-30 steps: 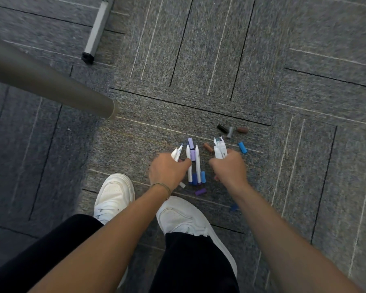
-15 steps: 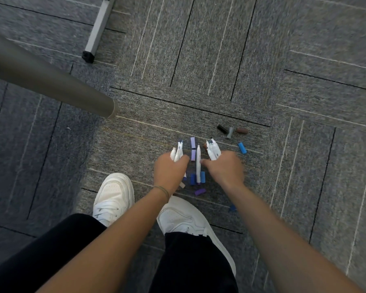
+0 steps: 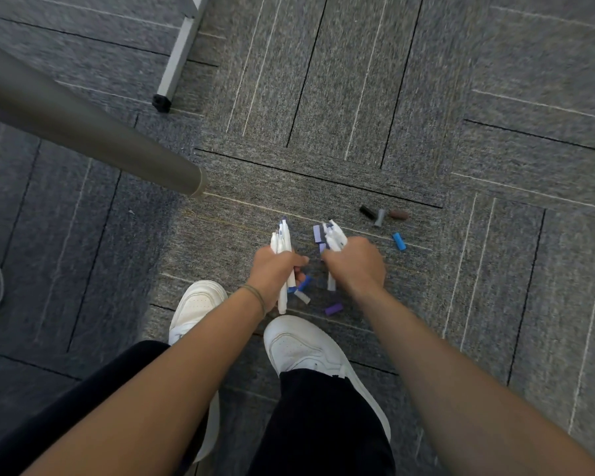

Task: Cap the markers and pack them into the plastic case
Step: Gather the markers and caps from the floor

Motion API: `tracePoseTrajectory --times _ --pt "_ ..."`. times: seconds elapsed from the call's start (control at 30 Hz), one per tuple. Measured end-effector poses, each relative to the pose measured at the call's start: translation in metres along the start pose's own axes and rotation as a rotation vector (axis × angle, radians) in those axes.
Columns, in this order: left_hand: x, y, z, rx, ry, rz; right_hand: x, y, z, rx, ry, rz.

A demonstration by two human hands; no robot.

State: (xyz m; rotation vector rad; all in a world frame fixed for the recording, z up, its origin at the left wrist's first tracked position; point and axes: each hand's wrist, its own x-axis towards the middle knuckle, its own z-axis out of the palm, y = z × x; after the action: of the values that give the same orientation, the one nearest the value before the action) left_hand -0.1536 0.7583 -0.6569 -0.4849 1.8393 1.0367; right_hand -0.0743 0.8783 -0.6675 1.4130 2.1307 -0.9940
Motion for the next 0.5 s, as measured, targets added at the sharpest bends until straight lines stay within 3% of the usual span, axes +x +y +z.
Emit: tracePoseTrajectory --times 0.1,0.3,0.5 --pt "-0.017 0.012 -0.004 0.076 -0.017 0.050 -0.010 -0.005 -0.015 0.394 -0.065 0.111" --pt "-0.079 0.049 -0.013 0.103 0.006 0.199 -0.052 -0.030 -0.054 0.819 -0.182 0.144" --pt "-0.159 0.091 -0.026 0.069 0.071 0.357 -0.120 -0.067 -0.104 0.898 -0.060 -0.058"
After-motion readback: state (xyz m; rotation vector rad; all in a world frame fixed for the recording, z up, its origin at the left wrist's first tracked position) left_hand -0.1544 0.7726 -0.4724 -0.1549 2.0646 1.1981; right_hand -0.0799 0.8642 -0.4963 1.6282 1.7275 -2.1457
